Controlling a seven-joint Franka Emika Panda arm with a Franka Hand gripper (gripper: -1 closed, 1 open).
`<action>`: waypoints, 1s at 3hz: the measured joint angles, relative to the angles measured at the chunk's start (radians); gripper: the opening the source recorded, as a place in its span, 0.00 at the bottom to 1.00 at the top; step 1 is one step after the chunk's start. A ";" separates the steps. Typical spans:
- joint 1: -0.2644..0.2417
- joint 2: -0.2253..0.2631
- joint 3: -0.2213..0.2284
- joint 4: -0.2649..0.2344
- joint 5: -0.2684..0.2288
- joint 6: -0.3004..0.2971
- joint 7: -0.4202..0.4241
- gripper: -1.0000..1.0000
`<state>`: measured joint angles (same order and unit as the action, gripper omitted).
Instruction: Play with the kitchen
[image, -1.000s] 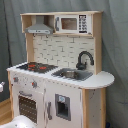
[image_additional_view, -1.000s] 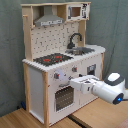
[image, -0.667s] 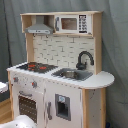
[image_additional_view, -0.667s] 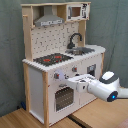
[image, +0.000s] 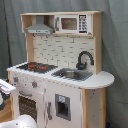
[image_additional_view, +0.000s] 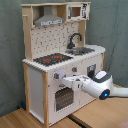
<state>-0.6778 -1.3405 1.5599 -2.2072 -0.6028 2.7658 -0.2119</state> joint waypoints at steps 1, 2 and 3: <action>-0.041 0.000 -0.002 0.007 0.000 0.069 -0.071 1.00; -0.070 -0.002 -0.001 0.043 0.000 0.103 -0.157 1.00; -0.129 -0.003 -0.001 0.090 0.000 0.125 -0.225 1.00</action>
<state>-0.8064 -1.3430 1.5589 -2.1170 -0.6029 2.8908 -0.4369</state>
